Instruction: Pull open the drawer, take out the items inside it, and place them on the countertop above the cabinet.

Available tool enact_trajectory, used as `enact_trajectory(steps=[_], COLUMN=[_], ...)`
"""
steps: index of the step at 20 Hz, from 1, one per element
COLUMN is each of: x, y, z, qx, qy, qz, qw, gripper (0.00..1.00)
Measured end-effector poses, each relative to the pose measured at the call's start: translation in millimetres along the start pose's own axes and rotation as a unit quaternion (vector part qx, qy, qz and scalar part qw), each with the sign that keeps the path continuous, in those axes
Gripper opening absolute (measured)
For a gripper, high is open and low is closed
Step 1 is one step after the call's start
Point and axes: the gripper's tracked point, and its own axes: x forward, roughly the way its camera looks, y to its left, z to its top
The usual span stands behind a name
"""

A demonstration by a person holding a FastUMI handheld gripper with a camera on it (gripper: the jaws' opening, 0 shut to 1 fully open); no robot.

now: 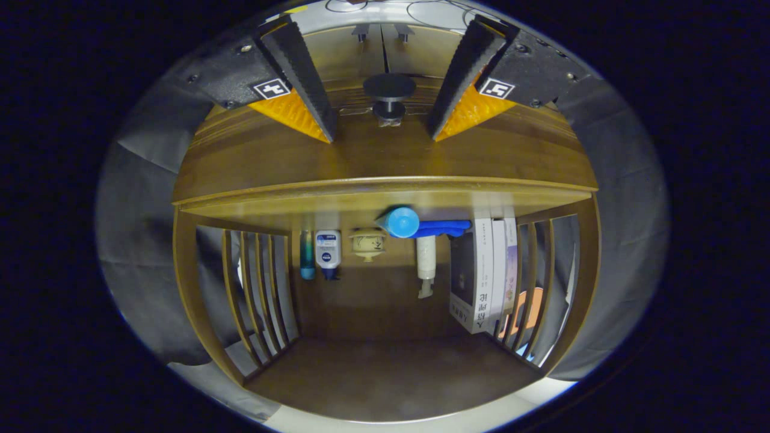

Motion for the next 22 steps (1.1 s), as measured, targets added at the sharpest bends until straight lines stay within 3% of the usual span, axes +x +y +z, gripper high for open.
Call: enact_trajectory(steps=[7,16,22], x=[-11.7,-112.7,-181.4], y=[3.3,18.9,33.8], z=[11.6,74.2,75.0], qx=[0.016,0.017,0.008], qy=[0.017,-0.049,-0.076], qz=[0.034,0.075,0.104], qw=[0.999,0.996,0.992], gripper=[0.99,0.99,0.99])
